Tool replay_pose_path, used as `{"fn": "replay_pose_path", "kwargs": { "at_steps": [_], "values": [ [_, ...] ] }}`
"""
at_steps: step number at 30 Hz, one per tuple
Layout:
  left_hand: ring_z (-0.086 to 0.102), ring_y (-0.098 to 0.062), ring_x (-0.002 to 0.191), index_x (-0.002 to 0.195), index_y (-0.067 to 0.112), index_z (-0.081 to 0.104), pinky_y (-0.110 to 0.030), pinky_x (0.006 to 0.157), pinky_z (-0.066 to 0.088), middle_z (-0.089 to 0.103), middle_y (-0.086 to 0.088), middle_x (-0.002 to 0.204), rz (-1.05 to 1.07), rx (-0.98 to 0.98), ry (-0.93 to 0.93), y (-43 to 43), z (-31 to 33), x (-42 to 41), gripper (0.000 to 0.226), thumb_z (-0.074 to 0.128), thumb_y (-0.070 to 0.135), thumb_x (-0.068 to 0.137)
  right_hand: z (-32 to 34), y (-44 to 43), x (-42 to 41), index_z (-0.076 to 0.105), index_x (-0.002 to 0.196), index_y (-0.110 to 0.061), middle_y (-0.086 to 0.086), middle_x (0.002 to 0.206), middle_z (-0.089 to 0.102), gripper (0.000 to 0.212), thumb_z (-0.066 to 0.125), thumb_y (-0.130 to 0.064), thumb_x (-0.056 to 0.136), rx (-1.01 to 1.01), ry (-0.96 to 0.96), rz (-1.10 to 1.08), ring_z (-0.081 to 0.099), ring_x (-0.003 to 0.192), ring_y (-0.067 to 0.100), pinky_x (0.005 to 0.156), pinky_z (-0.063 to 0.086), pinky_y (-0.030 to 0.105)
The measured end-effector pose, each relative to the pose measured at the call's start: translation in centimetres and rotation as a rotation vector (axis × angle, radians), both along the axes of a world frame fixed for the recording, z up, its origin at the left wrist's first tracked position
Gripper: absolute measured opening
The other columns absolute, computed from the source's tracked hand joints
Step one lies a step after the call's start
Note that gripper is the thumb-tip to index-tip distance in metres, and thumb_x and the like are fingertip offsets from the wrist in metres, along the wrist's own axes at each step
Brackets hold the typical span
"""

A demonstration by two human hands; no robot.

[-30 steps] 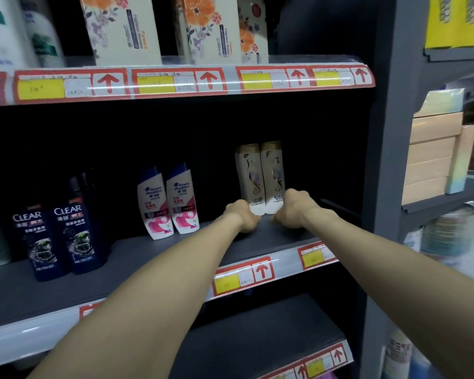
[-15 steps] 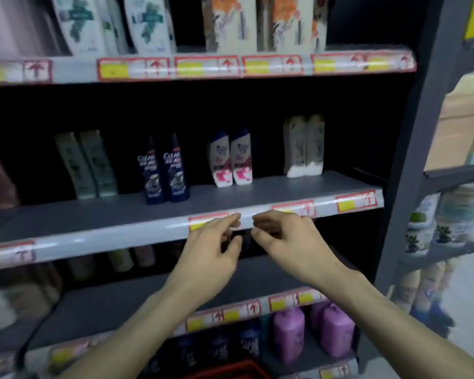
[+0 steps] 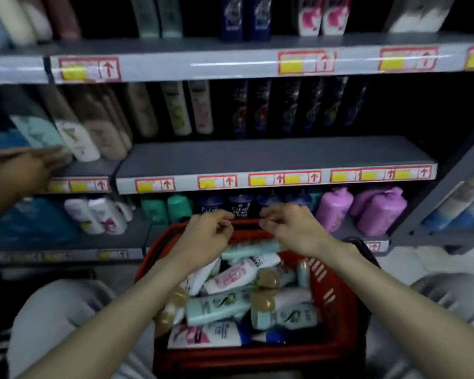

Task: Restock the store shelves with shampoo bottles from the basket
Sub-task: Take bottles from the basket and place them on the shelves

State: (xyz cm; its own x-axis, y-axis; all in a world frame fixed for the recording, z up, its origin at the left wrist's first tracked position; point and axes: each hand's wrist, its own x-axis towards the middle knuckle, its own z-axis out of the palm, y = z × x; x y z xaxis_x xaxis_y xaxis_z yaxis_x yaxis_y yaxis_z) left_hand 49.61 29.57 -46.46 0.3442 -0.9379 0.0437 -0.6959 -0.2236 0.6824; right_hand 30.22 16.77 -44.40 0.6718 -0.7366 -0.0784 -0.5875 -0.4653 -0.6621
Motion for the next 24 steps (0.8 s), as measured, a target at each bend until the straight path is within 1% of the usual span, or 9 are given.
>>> {"fn": "replay_pose_path", "kwargs": {
  "at_steps": [2, 3, 8, 12, 15, 17, 20, 22, 24],
  "values": [
    [0.067, -0.014, 0.110, 0.129, 0.022, 0.069, -0.022, 0.085, 0.051, 0.074, 0.003, 0.117, 0.002, 0.087, -0.015, 1.2, -1.8, 1.0, 0.032, 0.053, 0.024, 0.101, -2.2, 0.6, 0.1, 0.075, 0.115, -0.024, -0.013, 0.093, 0.076, 0.028, 0.068, -0.036, 0.091, 0.052, 0.094, 0.051, 0.069, 0.094, 0.003, 0.072, 0.044, 0.005],
    [0.066, -0.017, 0.112, 0.128, 0.020, 0.070, -0.024, 0.088, 0.051, 0.074, 0.001, 0.120, -0.001, 0.131, -0.040, 1.5, -2.3, 1.5, 0.033, 0.052, 0.022, 0.101, -3.0, 0.7, 0.2, 0.075, 0.115, -0.024, -0.013, 0.092, 0.074, 0.027, 0.068, -0.034, 0.091, 0.063, 0.143, 0.084, 0.069, 0.094, 0.004, 0.070, 0.042, 0.005],
    [0.068, -0.018, 0.114, 0.126, 0.018, 0.072, -0.029, 0.100, 0.053, 0.074, -0.004, 0.121, -0.003, 0.212, -0.032, 1.4, -2.9, 2.4, 0.031, 0.060, 0.020, 0.098, -4.0, 0.0, 0.4, 0.074, 0.118, -0.022, -0.006, 0.106, 0.076, 0.024, 0.063, -0.020, 0.097, 0.116, 0.245, 0.162, 0.069, 0.101, 0.010, 0.086, 0.052, 0.022],
    [0.066, -0.024, 0.115, 0.131, 0.018, 0.069, -0.033, 0.095, 0.055, 0.072, -0.009, 0.119, -0.028, 0.311, -0.079, 1.9, -3.8, 2.8, 0.034, 0.054, 0.013, 0.100, -4.5, 0.1, -0.4, 0.066, 0.132, -0.027, -0.006, 0.121, 0.071, 0.041, 0.061, -0.010, 0.095, 0.154, 0.579, 0.386, 0.065, 0.112, 0.014, 0.090, 0.049, 0.020],
    [0.066, -0.023, 0.114, 0.133, 0.019, 0.067, -0.037, 0.095, 0.056, 0.073, -0.005, 0.119, -0.077, 0.402, -0.110, 2.0, -4.8, 1.9, 0.038, 0.055, 0.011, 0.097, -5.4, 0.0, -1.1, 0.063, 0.136, -0.026, -0.018, 0.126, 0.056, 0.049, 0.064, -0.004, 0.093, 0.207, 0.704, 0.447, 0.056, 0.125, 0.012, 0.086, 0.043, 0.014],
    [0.062, -0.022, 0.121, 0.139, 0.022, 0.062, -0.038, 0.103, 0.051, 0.071, -0.004, 0.124, -0.140, 0.485, -0.088, 1.9, -5.9, 0.8, 0.041, 0.058, 0.016, 0.099, -6.0, -0.3, -1.5, 0.065, 0.132, -0.023, -0.020, 0.128, 0.052, 0.043, 0.067, -0.005, 0.093, 0.191, 0.720, 0.423, 0.053, 0.128, 0.010, 0.090, 0.041, 0.016],
    [0.046, -0.029, 0.139, 0.157, 0.030, 0.039, -0.035, 0.111, 0.037, 0.051, -0.007, 0.148, -0.251, 0.632, -0.075, 2.2, -7.7, -0.7, 0.057, 0.056, 0.028, 0.102, -6.4, -1.0, -2.2, 0.068, 0.128, -0.022, -0.009, 0.121, 0.062, 0.040, 0.073, -0.010, 0.090, 0.187, 0.751, 0.379, 0.058, 0.115, 0.013, 0.088, 0.044, 0.020],
    [0.046, -0.030, 0.139, 0.161, 0.033, 0.028, -0.035, 0.109, 0.040, 0.046, -0.006, 0.151, -0.294, 0.660, -0.106, 2.1, -8.7, -1.3, 0.066, 0.056, 0.031, 0.101, -6.5, -1.6, -2.8, 0.068, 0.130, -0.022, -0.006, 0.123, 0.065, 0.043, 0.076, -0.012, 0.089, 0.196, 0.787, 0.356, 0.060, 0.111, 0.014, 0.089, 0.046, 0.021],
    [0.048, -0.028, 0.137, 0.160, 0.029, 0.031, -0.038, 0.110, 0.043, 0.047, -0.007, 0.153, -0.266, 0.616, -0.110, 1.5, -9.0, -1.4, 0.065, 0.057, 0.029, 0.100, -6.7, -2.0, -3.4, 0.066, 0.132, -0.020, -0.002, 0.126, 0.068, 0.047, 0.078, -0.012, 0.088, 0.203, 0.809, 0.344, 0.062, 0.114, 0.017, 0.096, 0.051, 0.026]
  ]
}}
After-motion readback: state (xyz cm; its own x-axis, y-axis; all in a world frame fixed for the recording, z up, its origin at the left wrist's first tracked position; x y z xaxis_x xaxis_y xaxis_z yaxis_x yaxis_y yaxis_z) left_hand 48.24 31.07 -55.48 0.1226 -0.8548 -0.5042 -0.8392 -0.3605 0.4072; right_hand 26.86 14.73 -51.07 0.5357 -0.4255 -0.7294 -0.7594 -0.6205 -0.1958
